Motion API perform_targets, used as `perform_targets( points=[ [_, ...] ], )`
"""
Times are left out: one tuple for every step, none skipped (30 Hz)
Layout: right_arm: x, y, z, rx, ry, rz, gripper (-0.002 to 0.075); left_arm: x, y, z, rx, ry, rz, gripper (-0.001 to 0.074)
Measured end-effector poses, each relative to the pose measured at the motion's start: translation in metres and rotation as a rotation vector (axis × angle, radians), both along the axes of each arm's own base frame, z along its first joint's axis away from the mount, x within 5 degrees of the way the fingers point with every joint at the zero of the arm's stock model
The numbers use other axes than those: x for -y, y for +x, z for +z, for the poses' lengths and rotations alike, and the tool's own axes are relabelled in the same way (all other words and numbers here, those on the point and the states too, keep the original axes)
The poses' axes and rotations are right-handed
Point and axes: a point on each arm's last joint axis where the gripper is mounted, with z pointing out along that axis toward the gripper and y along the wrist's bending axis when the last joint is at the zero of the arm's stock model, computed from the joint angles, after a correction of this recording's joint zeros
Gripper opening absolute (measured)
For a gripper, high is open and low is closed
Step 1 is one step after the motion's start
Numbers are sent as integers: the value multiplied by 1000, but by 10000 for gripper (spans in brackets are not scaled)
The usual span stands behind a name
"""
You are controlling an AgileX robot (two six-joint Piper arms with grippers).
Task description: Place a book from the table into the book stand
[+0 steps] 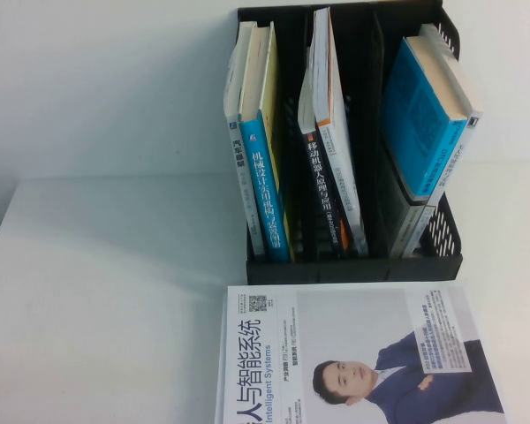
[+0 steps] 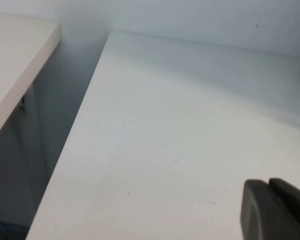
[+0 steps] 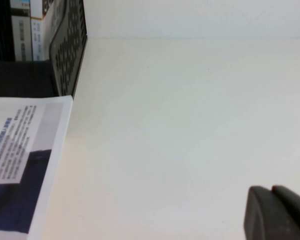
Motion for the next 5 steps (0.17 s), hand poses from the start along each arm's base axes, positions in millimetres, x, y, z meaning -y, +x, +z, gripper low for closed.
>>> perform_targets(
  points=[
    [0, 0, 0, 0, 0, 0, 3, 0, 0, 0, 0, 0, 0, -4],
    [0, 0, 0, 0, 0, 0, 3, 0, 0, 0, 0, 0, 0, -4],
    [0, 0, 0, 0, 0, 0, 3, 0, 0, 0, 0, 0, 0, -4],
    [0, 0, 0, 0, 0, 0, 3, 0, 0, 0, 0, 0, 0, -4],
    [0, 0, 0, 0, 0, 0, 3, 0, 0, 0, 0, 0, 0, -4]
  ],
)
